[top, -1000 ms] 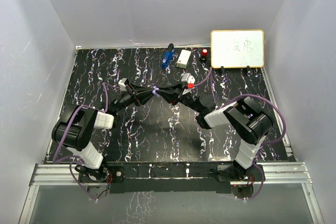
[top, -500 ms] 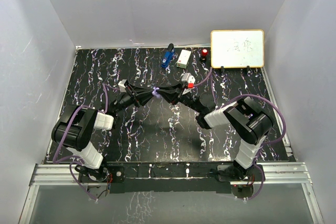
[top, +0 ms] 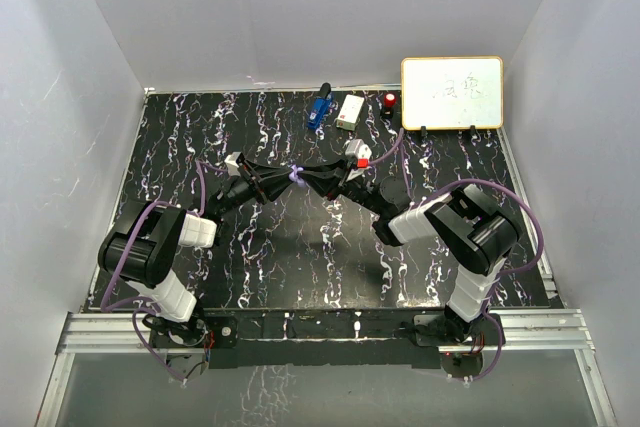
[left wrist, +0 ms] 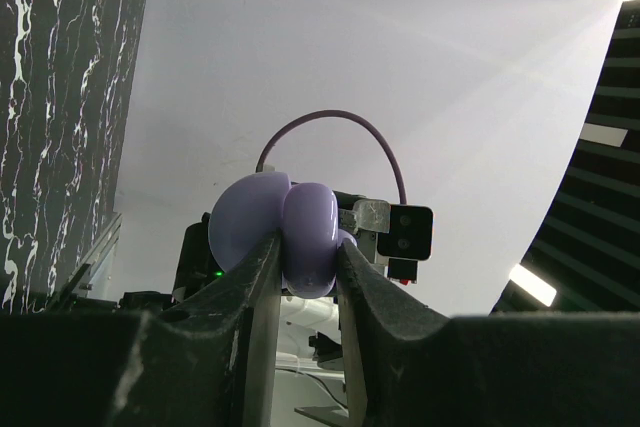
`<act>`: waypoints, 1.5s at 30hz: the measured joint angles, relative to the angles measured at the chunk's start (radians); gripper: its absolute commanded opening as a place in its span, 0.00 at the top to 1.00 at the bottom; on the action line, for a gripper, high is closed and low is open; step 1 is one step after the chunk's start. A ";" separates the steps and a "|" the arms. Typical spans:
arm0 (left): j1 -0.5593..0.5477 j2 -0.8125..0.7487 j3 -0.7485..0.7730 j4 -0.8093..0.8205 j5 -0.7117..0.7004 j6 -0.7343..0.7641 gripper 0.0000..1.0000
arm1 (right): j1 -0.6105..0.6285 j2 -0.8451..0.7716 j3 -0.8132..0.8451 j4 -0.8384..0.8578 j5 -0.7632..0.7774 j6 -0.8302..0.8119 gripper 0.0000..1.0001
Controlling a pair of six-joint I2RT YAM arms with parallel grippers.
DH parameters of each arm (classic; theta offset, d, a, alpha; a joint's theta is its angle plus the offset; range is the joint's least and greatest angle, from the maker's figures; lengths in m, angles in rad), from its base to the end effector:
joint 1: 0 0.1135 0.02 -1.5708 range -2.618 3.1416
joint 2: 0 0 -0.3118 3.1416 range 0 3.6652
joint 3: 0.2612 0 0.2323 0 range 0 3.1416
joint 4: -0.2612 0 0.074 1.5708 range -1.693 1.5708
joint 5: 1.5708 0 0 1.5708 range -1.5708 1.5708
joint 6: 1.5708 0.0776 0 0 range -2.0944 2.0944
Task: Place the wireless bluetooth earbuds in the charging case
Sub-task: Place the earbud in the charging case.
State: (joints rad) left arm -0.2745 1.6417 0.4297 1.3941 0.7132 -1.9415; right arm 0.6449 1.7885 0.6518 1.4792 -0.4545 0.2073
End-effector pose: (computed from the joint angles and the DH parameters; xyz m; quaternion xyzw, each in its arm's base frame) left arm 0.2823 -0.1322 0.2595 -0.2635 0.6017 -0.7441 0.1216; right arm 0.2764 0.2506 0.2878 -0.3016 0.5081 0.4473 0.6714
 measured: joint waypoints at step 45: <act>0.000 0.040 0.033 0.020 -0.017 -0.068 1.00 | -0.011 0.006 -0.001 0.003 -0.001 -0.029 0.69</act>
State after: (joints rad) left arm -0.2745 1.6814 0.4629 1.4143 0.6964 -2.0094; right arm 0.6334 1.7943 0.6506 1.4822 -0.4553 0.1787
